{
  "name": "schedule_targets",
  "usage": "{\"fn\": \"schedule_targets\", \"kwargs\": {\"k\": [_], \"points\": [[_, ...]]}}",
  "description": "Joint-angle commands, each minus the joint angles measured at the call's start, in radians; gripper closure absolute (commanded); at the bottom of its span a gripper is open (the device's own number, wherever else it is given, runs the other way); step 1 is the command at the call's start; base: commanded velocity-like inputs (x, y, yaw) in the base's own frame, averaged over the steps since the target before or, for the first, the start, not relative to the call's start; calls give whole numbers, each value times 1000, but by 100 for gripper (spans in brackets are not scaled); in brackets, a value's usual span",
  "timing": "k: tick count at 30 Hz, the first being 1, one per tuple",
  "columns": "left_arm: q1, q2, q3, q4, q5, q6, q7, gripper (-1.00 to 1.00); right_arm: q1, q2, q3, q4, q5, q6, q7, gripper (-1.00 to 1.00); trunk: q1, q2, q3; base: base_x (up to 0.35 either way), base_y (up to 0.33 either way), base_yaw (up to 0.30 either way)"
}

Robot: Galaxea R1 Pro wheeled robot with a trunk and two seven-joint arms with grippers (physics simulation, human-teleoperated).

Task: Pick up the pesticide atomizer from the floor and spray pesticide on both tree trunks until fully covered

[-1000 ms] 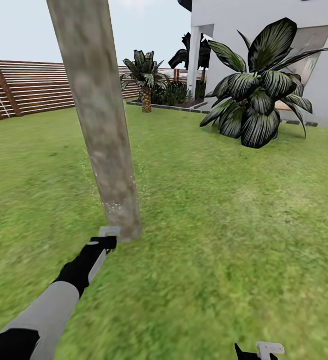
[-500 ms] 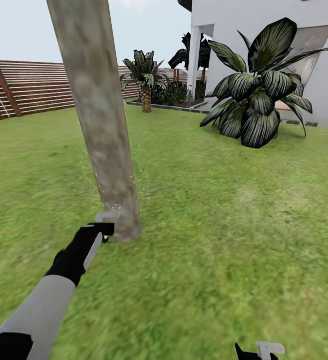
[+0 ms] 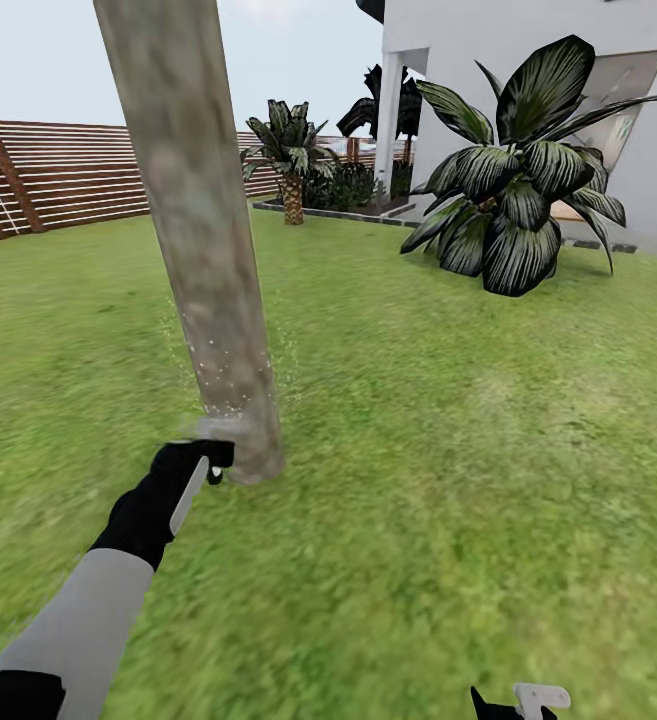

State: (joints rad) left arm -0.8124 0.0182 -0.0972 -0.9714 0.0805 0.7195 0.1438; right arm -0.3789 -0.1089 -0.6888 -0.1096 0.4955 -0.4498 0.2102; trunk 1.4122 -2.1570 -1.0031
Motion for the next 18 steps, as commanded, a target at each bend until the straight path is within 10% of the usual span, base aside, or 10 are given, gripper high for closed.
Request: {"fn": "schedule_targets", "kwargs": {"k": [1,8,12,18], "points": [[-1,-8,-21,-1,-16,15,-1,100,0,0,0,0,0,0,0,-100,0,0,0,0,0,0],[-85,4,-49,-2,-13,55,-3,100,0,0,0,0,0,0,0,-100,0,0,0,0,0,0],[-89,48,26,-2,-10,59,-4,100,0,0,0,0,0,0,0,-100,0,0,0,0,0,0],[-98,1,31,-32,-9,82,-4,100,0,0,0,1,0,0,0,-100,0,0,0,0,0,0]]}}
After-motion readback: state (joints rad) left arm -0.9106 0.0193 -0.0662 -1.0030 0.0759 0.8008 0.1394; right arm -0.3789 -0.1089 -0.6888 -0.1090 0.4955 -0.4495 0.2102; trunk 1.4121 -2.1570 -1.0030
